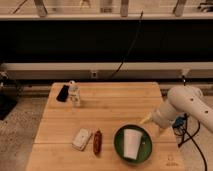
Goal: Place the ceramic cup in the ceramic bowl
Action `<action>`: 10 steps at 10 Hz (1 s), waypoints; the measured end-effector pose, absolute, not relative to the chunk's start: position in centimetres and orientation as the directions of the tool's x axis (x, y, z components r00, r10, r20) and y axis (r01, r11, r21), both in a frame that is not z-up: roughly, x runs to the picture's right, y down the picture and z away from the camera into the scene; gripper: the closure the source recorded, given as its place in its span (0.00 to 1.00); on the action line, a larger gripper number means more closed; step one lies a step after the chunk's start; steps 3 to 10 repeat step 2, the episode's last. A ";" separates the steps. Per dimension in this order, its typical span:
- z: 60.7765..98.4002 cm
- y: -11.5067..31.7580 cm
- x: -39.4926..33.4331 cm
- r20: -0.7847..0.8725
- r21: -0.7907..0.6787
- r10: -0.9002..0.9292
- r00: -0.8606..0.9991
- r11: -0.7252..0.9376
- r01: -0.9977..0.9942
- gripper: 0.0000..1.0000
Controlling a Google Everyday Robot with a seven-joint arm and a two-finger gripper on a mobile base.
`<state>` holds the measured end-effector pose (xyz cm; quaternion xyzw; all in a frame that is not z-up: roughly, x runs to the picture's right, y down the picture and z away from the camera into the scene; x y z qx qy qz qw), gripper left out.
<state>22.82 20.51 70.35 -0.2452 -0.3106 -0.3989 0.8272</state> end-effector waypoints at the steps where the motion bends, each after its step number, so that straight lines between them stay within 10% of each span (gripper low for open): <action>1: 70.2 20.4 22.9 0.709 -0.160 -0.507 0.489 0.560 0.813 0.21; 10: 70.1 20.5 23.0 0.711 -0.160 -0.509 0.486 0.556 0.816 0.20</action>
